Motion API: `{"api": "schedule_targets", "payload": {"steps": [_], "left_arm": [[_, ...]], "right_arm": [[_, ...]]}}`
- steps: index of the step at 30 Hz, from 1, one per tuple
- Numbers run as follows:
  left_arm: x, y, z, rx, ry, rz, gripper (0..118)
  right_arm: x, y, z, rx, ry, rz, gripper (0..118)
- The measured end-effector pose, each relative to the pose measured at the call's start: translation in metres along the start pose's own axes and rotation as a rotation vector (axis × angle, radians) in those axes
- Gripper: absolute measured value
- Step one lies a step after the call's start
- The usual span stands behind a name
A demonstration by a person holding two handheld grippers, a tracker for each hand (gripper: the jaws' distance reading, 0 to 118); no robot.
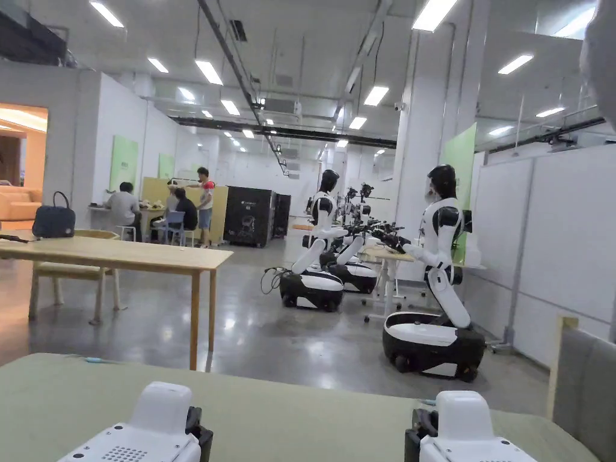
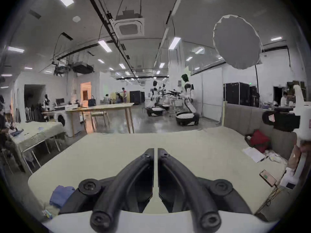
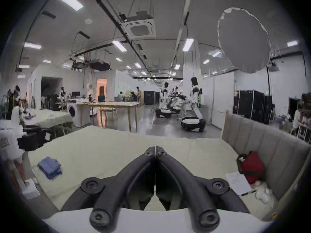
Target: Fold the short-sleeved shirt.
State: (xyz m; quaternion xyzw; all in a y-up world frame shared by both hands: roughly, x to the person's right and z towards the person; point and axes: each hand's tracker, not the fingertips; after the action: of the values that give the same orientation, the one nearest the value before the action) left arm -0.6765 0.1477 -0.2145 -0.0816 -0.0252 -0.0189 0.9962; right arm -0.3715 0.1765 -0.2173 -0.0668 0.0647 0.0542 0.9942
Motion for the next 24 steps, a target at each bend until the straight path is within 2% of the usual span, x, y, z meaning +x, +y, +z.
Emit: {"api": "schedule_targets", "payload": {"steps": [2, 5, 8, 10, 11, 12, 13, 14, 15, 16, 17, 21, 24], "left_arm": [[0.001, 0.002, -0.001, -0.008, -0.029, 0.029, 4], [0.004, 0.006, 0.001, 0.004, -0.033, 0.019, 6], [0.008, 0.012, 0.006, 0.011, -0.029, -0.014, 14], [0.007, 0.014, 0.008, 0.014, -0.029, -0.019, 35], [0.006, 0.014, 0.008, 0.017, -0.031, -0.019, 51], [0.005, 0.014, 0.007, 0.018, -0.037, -0.017, 77], [0.004, 0.014, 0.007, 0.019, -0.039, -0.014, 87], [0.003, 0.014, 0.007, 0.025, -0.042, -0.011, 93], [0.003, 0.014, 0.007, 0.029, -0.042, -0.009, 101], [0.004, 0.014, 0.007, 0.030, -0.041, -0.009, 109], [0.003, 0.014, 0.006, 0.026, -0.044, -0.010, 117], [0.002, 0.012, 0.004, 0.032, -0.061, -0.008, 118], [0.003, 0.011, 0.001, 0.024, -0.063, -0.015, 118]], "right_arm": [[0.003, -0.006, -0.006, -0.007, -0.004, -0.011, 1], [0.008, -0.011, -0.005, -0.009, 0.027, -0.088, 1], [0.007, -0.012, -0.005, -0.006, 0.021, -0.091, 2], [0.005, -0.010, -0.001, -0.001, 0.034, -0.123, 6], [0.005, -0.009, 0.000, 0.005, 0.039, -0.135, 9], [0.004, -0.008, 0.001, 0.008, 0.036, -0.139, 19], [0.008, -0.011, -0.010, 0.012, 0.031, -0.142, 35], [0.007, -0.010, -0.012, 0.015, 0.023, -0.137, 58], [0.006, -0.010, -0.014, 0.013, 0.021, -0.131, 92], [0.005, -0.009, -0.018, 0.004, 0.019, -0.120, 110], [0.002, -0.008, -0.018, -0.003, 0.023, -0.103, 118], [-0.010, -0.006, -0.017, -0.013, 0.015, -0.073, 118], [-0.007, -0.004, -0.021, -0.090, 0.040, -0.154, 118]]}}
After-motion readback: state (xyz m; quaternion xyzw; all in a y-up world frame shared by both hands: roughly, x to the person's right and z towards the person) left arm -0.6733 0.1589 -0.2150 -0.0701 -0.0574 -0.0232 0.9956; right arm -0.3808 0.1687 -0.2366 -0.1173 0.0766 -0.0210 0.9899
